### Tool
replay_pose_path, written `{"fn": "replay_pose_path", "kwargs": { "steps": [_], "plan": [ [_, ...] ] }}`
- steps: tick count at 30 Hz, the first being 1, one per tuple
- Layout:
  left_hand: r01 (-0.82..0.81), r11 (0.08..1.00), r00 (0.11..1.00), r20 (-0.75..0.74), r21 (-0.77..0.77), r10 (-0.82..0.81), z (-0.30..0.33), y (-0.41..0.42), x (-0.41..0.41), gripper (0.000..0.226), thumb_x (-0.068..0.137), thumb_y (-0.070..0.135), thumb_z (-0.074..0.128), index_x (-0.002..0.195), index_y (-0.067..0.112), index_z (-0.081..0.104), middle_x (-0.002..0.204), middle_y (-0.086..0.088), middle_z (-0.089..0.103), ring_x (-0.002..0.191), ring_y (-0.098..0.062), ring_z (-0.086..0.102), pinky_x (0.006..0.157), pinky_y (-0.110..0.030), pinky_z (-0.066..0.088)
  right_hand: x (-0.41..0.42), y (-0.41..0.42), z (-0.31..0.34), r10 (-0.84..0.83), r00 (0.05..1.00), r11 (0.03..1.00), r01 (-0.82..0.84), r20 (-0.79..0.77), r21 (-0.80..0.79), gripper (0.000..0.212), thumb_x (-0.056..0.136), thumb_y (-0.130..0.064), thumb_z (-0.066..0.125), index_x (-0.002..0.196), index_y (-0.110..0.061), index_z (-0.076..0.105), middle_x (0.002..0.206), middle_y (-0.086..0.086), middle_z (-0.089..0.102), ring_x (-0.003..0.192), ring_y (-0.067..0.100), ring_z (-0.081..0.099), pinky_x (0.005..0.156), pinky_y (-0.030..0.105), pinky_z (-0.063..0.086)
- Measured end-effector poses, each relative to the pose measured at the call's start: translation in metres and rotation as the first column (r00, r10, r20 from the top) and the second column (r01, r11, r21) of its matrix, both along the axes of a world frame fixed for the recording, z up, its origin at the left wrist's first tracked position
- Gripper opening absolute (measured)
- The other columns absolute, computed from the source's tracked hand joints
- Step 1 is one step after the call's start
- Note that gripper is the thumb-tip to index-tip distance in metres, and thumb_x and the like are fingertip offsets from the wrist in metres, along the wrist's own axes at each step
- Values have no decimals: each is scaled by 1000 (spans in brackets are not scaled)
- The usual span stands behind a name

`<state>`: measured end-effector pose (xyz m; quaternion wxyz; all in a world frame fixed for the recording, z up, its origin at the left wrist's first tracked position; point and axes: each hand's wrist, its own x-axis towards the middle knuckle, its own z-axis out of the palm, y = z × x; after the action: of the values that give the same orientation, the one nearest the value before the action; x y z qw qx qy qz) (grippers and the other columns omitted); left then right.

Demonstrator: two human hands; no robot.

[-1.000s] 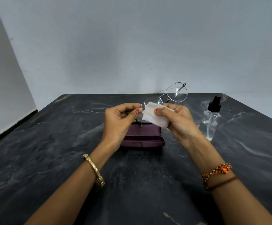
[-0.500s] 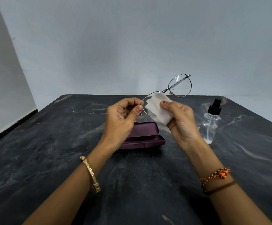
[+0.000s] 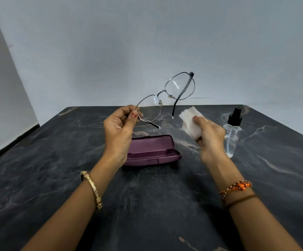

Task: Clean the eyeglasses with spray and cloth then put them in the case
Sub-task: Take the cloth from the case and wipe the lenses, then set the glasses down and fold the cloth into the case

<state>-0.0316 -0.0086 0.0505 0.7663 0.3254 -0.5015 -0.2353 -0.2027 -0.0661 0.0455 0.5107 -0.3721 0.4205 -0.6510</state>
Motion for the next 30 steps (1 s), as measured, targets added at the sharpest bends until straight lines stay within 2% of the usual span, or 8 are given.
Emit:
{"fn": "replay_pose_path", "kwargs": {
  "steps": [2,4,8,12,17,23,27,30],
  "plan": [
    [-39,999,999,13,28,38,-3,-2,0,16,82,0,54,81,14,60,69,9,65,69,-1,60,69,-12,50,-3,-5,-8,-88,986,995,92,-145,24,5,80,-11,60,78,-16,58,77,-3,59,67,10,56,49,21,43],
    [-82,996,996,33,40,81,-5,-3,0,18,82,-1,55,80,16,60,76,2,62,71,-2,60,72,-14,52,-4,-8,-15,-164,934,986,164,-316,-24,16,79,-10,58,93,-16,58,80,-5,58,66,10,56,48,22,46],
    [-163,986,983,94,36,159,-10,-6,3,23,83,1,55,80,23,58,79,5,60,79,-11,58,73,-15,52,-3,-10,-20,-244,755,970,191,-608,-153,26,76,-8,53,100,-15,61,92,5,64,83,22,60,73,35,52],
    [-173,985,980,102,15,171,-13,-6,2,26,84,-3,53,79,22,57,81,2,57,73,-1,60,60,-7,49,-3,-12,-28,-238,521,971,124,-820,-203,25,78,-6,52,98,-10,66,110,13,63,101,27,58,87,36,46],
    [-182,983,977,107,-9,182,-16,-9,3,29,85,-5,51,79,23,56,80,0,55,69,7,59,56,-4,47,-8,-13,-35,-205,380,979,79,-902,-189,23,81,-7,51,99,-5,64,110,17,62,101,32,57,89,37,43],
    [-283,959,947,159,12,278,-23,-14,12,29,84,3,54,79,32,57,79,9,59,72,-1,57,66,-8,47,-9,-14,-37,-171,264,985,66,-949,-159,29,78,-4,52,105,-3,62,112,19,61,107,36,53,89,37,41],
    [-291,957,943,173,5,286,-23,-14,12,30,84,3,54,79,32,56,79,10,59,71,4,57,66,-8,47,-9,-13,-37,-195,234,981,66,-952,-185,28,78,-2,52,104,-2,63,111,19,61,107,36,52,89,39,44],
    [-296,955,932,219,6,287,-22,-13,11,30,84,1,54,80,31,55,80,11,58,72,7,57,68,-8,48,-7,-13,-36,-324,284,946,66,-902,-319,24,83,-6,49,101,-3,64,109,18,62,106,34,52,85,40,45]
  ]
}}
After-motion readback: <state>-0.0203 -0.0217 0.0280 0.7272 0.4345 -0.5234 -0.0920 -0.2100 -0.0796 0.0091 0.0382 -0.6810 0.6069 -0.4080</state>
